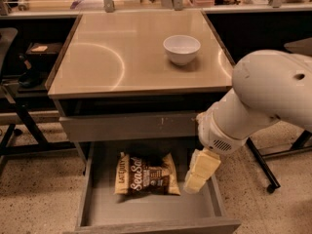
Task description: Pick brown chip bag from middle drawer and place on counter
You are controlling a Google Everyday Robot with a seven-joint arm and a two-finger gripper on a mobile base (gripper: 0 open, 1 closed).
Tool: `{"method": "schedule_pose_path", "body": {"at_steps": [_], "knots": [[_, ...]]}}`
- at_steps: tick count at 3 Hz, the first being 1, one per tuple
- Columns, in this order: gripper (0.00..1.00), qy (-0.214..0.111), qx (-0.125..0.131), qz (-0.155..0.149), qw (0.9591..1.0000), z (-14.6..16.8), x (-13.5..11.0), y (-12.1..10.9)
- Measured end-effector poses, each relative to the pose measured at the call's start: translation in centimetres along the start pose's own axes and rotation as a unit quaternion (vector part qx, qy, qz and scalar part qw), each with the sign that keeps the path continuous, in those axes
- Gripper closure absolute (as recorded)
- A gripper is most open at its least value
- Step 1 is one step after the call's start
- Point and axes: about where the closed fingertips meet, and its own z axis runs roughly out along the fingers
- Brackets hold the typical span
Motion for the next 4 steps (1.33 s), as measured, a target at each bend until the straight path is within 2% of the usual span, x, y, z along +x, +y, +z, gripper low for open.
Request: {"method": "schedule_pose_path", "body": {"at_steps": [1, 2, 3, 4], "knots": [[0.0, 0.0, 0.0, 0.0, 1.0, -0.1, 0.0, 0.0], [0.0, -0.017, -0.026, 0.002, 0.9995, 4.1, -0.3, 0.8], [0.0, -0.031, -0.056, -0.019, 0.9978, 11.7, -1.2, 1.5], [0.0, -0.03, -0.068, -0.03, 0.9968, 18.2, -1.3, 1.2]]}}
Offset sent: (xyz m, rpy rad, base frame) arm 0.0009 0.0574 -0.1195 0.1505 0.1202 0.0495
